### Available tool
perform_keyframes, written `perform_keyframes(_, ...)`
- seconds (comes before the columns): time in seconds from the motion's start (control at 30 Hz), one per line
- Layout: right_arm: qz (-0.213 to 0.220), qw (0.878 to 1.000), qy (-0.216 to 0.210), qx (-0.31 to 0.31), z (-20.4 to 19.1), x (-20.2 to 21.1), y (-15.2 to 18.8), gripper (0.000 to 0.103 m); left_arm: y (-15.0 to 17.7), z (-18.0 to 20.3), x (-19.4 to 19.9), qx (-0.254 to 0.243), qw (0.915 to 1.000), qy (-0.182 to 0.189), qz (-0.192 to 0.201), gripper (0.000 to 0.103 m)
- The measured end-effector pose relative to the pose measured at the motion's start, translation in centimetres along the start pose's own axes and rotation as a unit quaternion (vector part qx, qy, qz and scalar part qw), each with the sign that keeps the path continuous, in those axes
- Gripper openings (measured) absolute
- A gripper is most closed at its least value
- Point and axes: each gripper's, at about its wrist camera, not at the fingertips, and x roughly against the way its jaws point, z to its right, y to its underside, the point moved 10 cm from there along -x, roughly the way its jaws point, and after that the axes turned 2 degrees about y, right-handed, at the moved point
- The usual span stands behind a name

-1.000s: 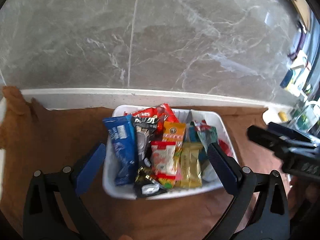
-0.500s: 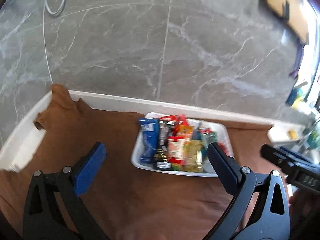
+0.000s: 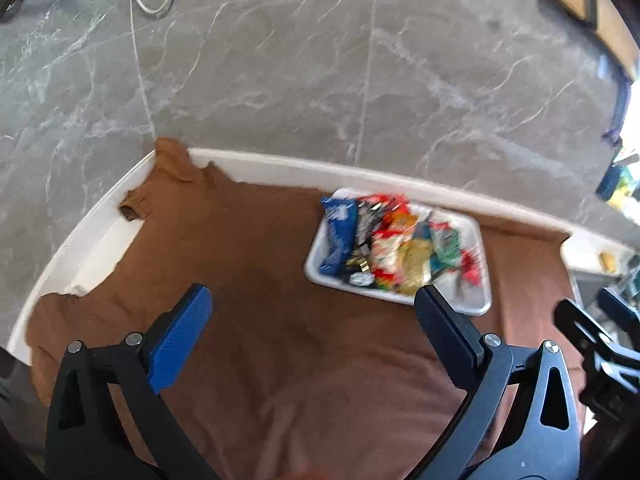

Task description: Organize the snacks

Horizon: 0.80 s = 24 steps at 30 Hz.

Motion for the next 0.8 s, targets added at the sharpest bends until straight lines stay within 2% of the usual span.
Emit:
perform_keyframes(0.13,-0.014,1.0,0.021,-0.013,-0.3,0.0,0.8,0.099,0.6,-0.8,-1.4,-0.022,0.9994,-0.015,-0.023,0.103)
perform_keyframes(0.4,-0.039,0.998,0.049,-0.018,-1.2,-0.2,2.0,0.098,1.0,0.2,-2.9,-0.052,0.9976,0.031,-0.033,0.103)
perform_keyframes(0.8,-0.046,0.996,0.072,-0.036,-0.9,0.4,2.5,0.099,0.8,1.5,-2.9,-0.082,0.9946,0.054,-0.033,0.103)
